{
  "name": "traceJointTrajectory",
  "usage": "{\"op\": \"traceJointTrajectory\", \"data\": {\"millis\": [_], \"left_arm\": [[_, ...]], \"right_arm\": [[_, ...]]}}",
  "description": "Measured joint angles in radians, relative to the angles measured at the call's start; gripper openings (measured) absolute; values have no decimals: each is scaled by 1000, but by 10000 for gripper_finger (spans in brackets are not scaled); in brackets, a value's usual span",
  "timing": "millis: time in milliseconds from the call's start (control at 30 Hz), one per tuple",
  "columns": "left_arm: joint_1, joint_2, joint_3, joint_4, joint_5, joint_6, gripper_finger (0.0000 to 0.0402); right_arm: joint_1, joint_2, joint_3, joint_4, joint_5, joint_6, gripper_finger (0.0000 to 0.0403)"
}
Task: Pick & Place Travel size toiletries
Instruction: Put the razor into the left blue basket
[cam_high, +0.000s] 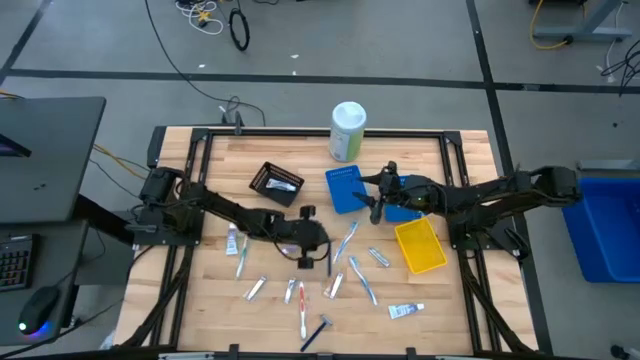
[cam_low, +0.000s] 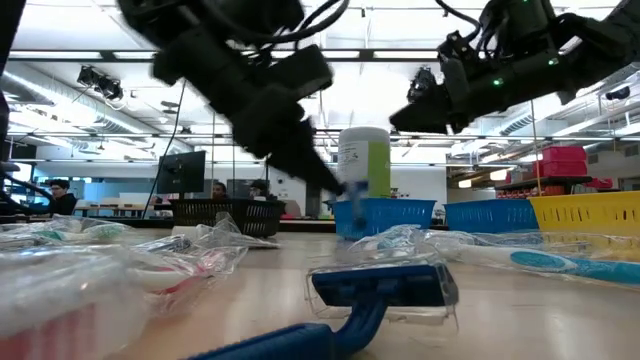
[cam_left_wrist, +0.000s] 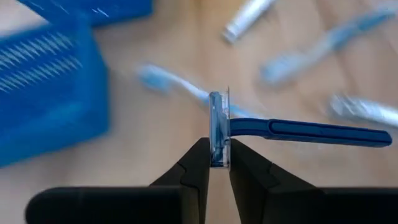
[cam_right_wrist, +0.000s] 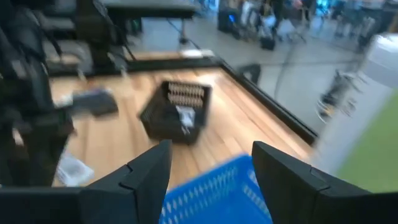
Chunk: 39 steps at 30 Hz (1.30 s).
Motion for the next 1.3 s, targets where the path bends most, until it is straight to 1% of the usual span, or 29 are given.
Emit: {"op": "traceJointTrajectory", "data": {"millis": [100, 200, 333, 500, 533, 633, 700, 733, 867, 967, 1233, 1300], "left_arm": [[51, 0, 61, -43, -9, 37, 61], [110, 0, 116, -51, -9, 73, 59], [195, 0, 167, -49, -7, 123, 58], [301, 1, 207, -41, 2, 184, 62], [321, 8, 212, -37, 13, 184, 63], [374, 29, 213, -43, 89, 168, 63], [396, 63, 217, -20, 108, 160, 63], [403, 76, 213, -33, 104, 160, 63], [411, 125, 220, 11, 103, 160, 68], [410, 147, 221, 15, 97, 171, 74], [419, 146, 221, 14, -2, 179, 109], [425, 146, 221, 6, -7, 179, 119]], "right_arm": [[0, -80, 0, -171, 43, 1, 229], [0, -153, 0, -299, 79, 28, 227], [0, -231, 0, -394, 102, 65, 224], [0, -276, 0, -409, 101, 89, 220], [0, -279, 0, -412, 101, 89, 219], [0, -282, 0, -411, 102, 89, 216], [0, -282, 0, -419, 101, 89, 214], [0, -281, 0, -418, 101, 88, 213], [0, -275, 0, -413, 101, 88, 210], [0, -274, 0, -418, 101, 88, 213], [0, -274, 0, -417, 101, 88, 226], [0, -274, 0, -417, 101, 88, 228]]}}
